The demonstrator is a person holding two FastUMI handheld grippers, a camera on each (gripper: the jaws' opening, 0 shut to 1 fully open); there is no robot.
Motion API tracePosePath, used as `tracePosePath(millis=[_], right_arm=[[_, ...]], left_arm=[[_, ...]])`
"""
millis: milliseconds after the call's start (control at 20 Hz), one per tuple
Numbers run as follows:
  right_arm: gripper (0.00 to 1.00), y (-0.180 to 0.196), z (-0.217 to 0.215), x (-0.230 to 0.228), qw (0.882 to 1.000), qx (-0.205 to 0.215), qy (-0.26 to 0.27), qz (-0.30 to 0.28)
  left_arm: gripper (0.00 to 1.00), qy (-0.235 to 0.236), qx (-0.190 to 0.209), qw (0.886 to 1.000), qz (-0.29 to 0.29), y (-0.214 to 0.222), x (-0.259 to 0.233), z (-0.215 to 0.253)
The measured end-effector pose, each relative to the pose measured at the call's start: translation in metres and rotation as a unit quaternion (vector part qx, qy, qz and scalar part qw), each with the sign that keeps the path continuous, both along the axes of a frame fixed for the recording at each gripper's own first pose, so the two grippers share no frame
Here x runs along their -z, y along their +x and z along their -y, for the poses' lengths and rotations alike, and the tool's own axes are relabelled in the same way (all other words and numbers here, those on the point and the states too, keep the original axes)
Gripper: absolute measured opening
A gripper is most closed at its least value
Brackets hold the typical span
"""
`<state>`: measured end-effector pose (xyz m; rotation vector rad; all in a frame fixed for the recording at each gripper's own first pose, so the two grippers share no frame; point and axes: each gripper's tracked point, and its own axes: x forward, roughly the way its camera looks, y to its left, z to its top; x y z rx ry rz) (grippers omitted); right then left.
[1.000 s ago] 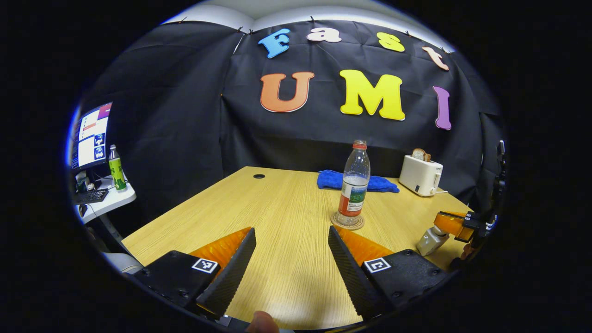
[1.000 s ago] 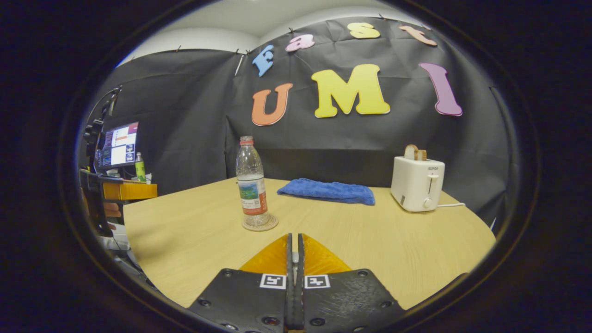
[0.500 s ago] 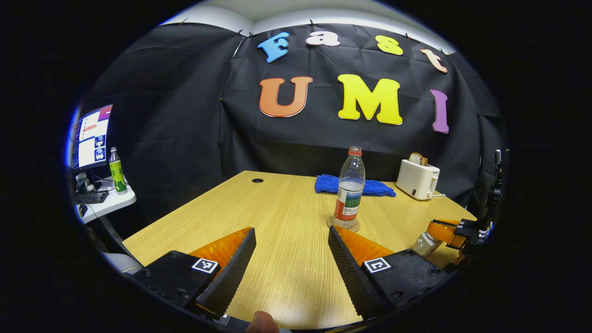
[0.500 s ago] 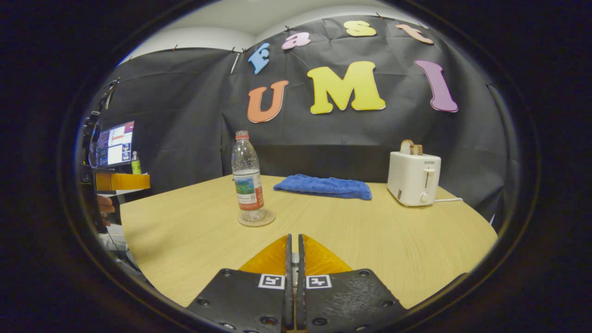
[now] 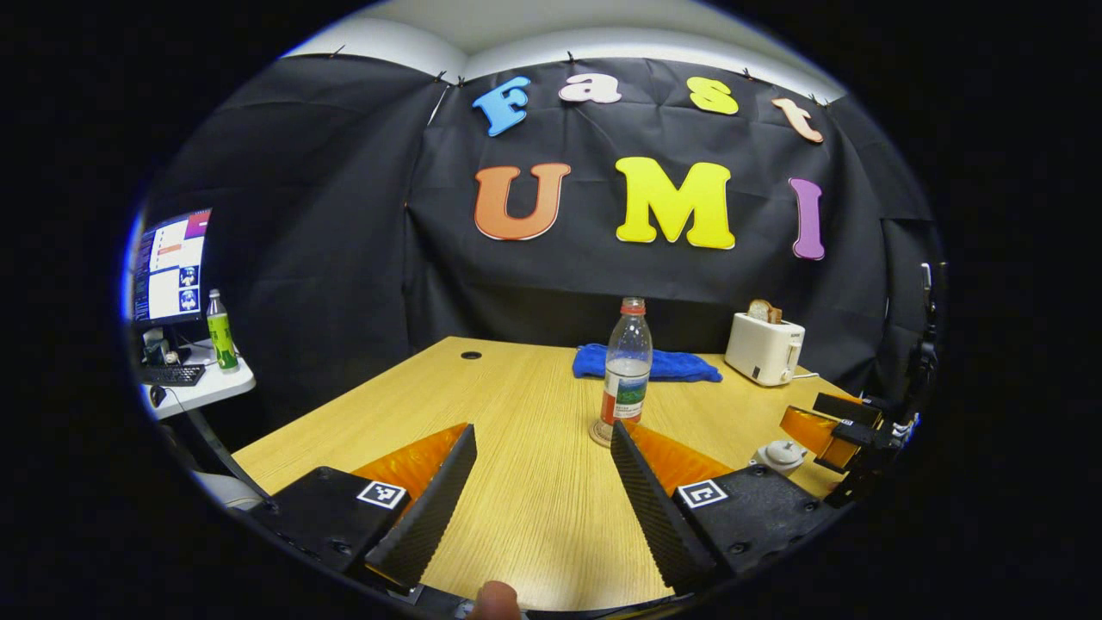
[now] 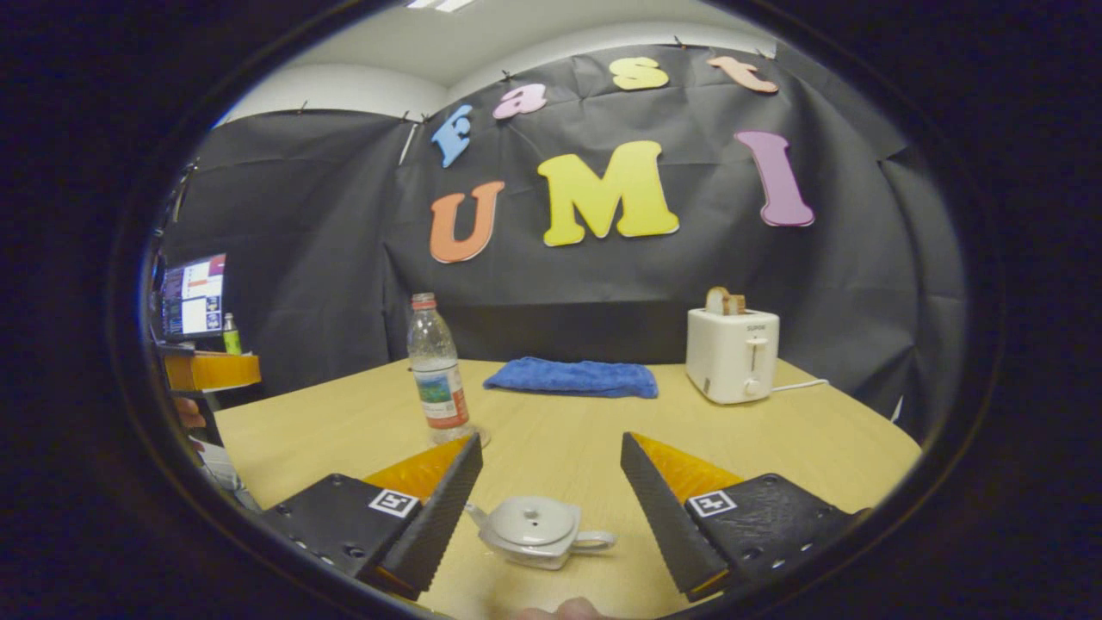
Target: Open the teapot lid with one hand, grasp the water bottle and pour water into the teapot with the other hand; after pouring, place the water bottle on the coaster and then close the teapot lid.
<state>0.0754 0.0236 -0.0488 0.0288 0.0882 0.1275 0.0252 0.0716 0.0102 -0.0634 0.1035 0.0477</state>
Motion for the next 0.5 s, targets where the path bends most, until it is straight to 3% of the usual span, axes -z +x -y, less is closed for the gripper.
tracePosePath(millis=[200, 350, 500], right_arm=[[0.96, -0.027, 0.027, -0.039, 0.999, 0.035, 0.010, 0.022], [0.92, -0.056, 0.042, -0.063, 0.997, 0.048, -0.020, 0.053], [0.95, -0.080, 0.055, -0.081, 0.993, 0.074, -0.037, 0.085]], left_arm=[[0.98, 0.020, 0.010, 0.999, 0.045, -0.006, -0.029, 0.031], [0.98, 0.027, 0.039, 0.997, 0.056, -0.009, -0.038, 0.068], [1.00, 0.033, 0.054, 0.996, 0.065, -0.012, -0.047, 0.093]])
